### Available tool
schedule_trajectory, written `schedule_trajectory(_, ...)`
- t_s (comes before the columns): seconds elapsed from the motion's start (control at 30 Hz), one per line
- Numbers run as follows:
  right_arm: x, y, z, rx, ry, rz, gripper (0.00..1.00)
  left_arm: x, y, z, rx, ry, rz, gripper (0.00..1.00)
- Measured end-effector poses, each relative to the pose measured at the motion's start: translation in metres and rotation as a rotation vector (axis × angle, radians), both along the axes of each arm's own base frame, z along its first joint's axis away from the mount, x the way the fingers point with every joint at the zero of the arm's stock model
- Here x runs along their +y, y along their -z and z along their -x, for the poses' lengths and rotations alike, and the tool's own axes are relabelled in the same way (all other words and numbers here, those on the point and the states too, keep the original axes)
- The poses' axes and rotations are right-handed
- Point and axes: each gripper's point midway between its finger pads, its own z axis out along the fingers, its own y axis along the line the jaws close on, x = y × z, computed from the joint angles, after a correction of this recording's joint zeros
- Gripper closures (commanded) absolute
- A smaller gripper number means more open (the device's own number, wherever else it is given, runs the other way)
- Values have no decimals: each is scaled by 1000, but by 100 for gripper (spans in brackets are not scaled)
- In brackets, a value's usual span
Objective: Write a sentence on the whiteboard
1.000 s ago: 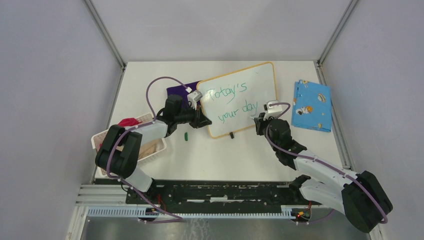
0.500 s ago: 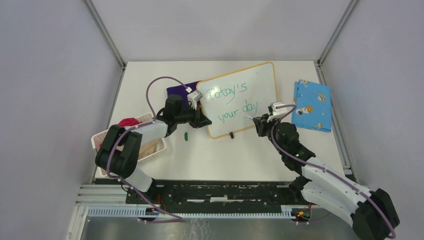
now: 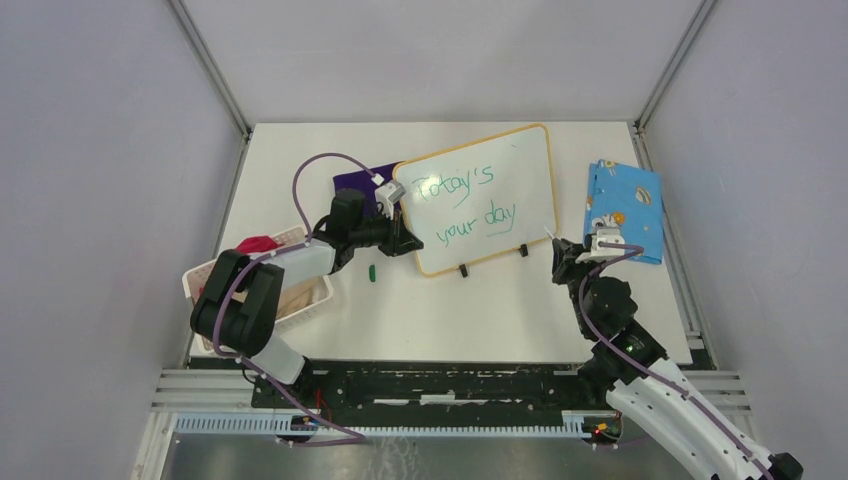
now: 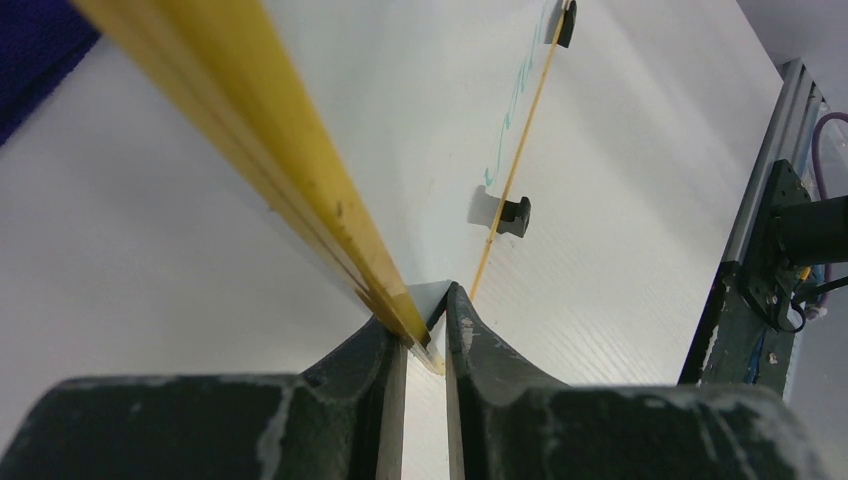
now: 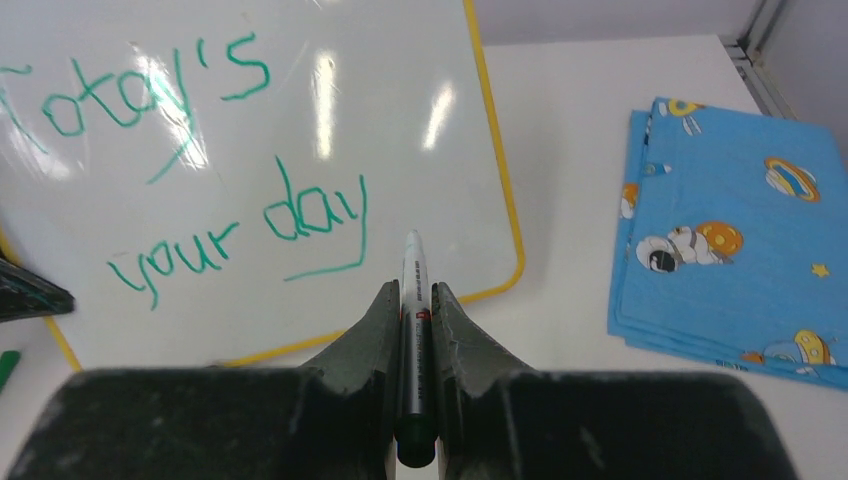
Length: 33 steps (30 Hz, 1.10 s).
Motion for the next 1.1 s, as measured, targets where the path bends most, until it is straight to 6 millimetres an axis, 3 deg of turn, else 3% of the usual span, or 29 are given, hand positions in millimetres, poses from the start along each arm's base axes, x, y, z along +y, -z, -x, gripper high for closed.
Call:
schedule_trajectory(0.2,-7,42,4,70,32,23,100,0,0,0,1,-3,-3,98)
schedule_trajectory(0.4,12,42,-1,87,-36,-20,100,0,0,-1,5,-10,-12,98)
schedule_trajectory(0.57,28,21,-9,90,-72,-88,100,0,1,-2,6,-16,-18,98)
schedule_trajectory(0.73,46,-31,-24,46,-108,-167,100,0,1,-3,8,-23,-28,98)
schedule_trajectory(0.83,47,-51,-34,29,-103,-197,100,0,1,-3,8,-26,-32,98)
schedule_trajectory(0.93,39,-51,-44,39,-77,-220,100,0,0,-3,6,-32,-38,98)
schedule_trajectory(1.1,16,-23,-53,95,-14,-248,100,0,0,-2,5,-37,-44,98)
